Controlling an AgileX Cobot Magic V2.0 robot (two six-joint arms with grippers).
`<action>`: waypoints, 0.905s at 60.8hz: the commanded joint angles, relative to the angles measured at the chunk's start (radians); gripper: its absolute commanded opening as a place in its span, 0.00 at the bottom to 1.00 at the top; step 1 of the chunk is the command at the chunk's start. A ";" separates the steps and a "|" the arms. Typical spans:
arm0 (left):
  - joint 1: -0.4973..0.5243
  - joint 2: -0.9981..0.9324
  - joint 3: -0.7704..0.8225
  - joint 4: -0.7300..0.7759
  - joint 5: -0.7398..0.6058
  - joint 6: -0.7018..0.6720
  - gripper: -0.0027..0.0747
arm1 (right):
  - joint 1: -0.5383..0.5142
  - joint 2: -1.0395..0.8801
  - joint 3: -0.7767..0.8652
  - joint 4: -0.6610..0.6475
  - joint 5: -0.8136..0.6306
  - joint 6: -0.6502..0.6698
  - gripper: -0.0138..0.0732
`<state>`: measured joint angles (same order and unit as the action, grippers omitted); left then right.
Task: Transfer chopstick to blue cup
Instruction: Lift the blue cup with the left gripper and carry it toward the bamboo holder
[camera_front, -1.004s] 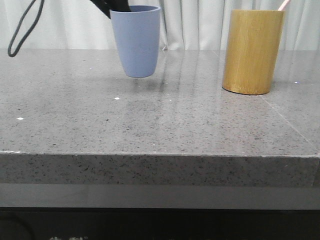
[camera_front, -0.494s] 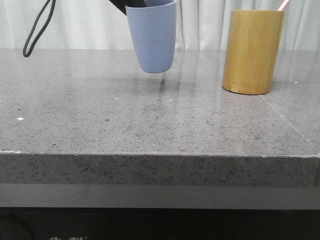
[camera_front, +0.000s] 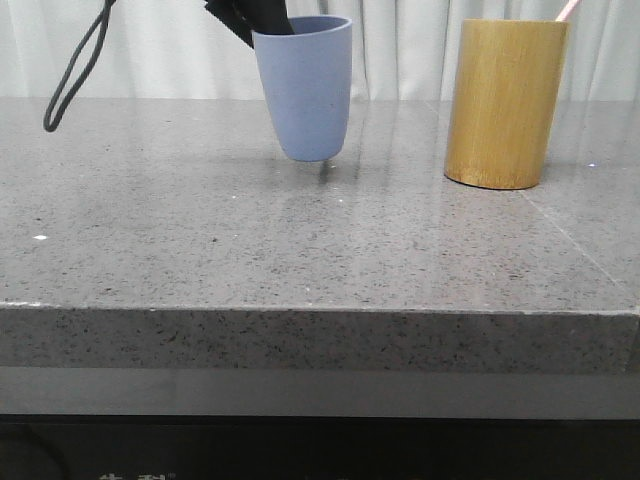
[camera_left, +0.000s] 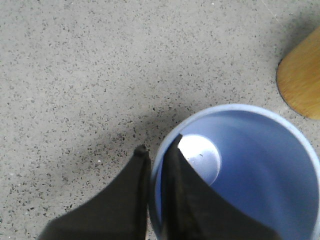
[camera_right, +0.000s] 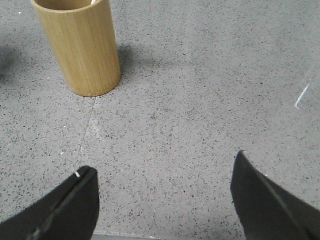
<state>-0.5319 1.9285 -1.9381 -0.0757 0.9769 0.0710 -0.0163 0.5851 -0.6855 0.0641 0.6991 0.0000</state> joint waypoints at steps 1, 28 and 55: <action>-0.008 -0.059 -0.027 -0.016 -0.059 -0.001 0.01 | -0.005 0.008 -0.034 0.006 -0.060 -0.011 0.80; -0.008 -0.024 -0.027 -0.007 -0.008 -0.001 0.01 | -0.005 0.008 -0.034 0.006 -0.059 -0.011 0.80; -0.008 -0.024 -0.031 -0.007 -0.010 -0.001 0.29 | -0.005 0.008 -0.034 0.006 -0.058 -0.011 0.80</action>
<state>-0.5319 1.9590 -1.9381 -0.0721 1.0153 0.0710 -0.0163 0.5851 -0.6855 0.0641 0.7049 0.0000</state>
